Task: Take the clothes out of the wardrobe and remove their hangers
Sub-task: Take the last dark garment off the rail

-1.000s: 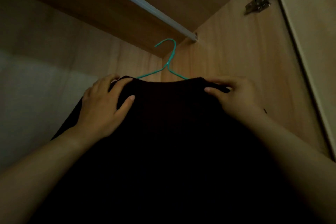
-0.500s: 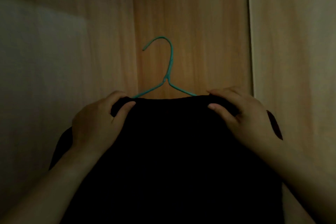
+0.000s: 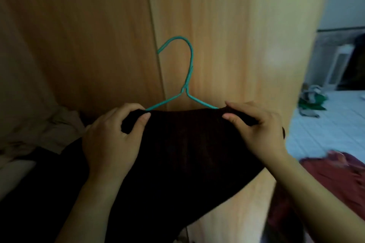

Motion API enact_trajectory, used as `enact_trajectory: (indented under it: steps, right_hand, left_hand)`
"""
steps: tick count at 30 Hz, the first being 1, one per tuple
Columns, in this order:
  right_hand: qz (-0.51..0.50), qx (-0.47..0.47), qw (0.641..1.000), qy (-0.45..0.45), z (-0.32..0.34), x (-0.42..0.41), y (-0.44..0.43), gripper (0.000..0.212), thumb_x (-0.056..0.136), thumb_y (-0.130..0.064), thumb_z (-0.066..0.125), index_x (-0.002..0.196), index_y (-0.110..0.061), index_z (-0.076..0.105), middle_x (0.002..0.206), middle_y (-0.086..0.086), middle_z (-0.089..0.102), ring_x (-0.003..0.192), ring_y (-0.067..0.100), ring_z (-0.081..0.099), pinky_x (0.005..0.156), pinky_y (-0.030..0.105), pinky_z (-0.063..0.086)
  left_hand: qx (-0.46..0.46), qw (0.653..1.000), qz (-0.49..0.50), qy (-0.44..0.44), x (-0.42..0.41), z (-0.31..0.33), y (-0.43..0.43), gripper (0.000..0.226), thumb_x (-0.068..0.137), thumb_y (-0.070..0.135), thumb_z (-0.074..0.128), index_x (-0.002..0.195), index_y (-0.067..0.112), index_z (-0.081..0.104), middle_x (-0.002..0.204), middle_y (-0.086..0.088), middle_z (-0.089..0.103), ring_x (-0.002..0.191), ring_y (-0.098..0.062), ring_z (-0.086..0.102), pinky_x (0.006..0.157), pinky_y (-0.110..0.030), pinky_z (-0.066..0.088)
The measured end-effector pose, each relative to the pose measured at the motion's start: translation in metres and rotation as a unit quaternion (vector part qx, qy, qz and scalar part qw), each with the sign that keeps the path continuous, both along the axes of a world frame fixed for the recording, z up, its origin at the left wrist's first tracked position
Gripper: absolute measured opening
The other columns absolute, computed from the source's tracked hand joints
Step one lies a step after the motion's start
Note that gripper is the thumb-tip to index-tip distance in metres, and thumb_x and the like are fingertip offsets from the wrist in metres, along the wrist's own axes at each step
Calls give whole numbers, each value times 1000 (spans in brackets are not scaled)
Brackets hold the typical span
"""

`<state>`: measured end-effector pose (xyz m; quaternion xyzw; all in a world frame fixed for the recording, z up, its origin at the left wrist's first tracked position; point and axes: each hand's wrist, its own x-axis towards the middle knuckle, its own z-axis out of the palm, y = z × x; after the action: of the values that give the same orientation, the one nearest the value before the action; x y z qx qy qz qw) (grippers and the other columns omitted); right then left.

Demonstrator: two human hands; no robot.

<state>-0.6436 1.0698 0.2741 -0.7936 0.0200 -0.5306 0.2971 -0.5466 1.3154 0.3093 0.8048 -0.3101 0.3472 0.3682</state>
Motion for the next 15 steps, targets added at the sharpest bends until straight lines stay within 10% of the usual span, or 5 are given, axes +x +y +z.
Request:
enact_trajectory:
  steps: [15]
  right_hand:
    - [-186, 98, 977, 41, -107, -297, -161, 25, 73, -24, 72, 98, -17, 70, 92, -16, 65, 86, -10, 60, 83, 9, 42]
  left_hand:
    - [101, 981, -159, 49, -213, -74, -222, 20, 83, 47, 54, 90, 32, 66, 86, 7, 68, 82, -24, 64, 69, -44, 49]
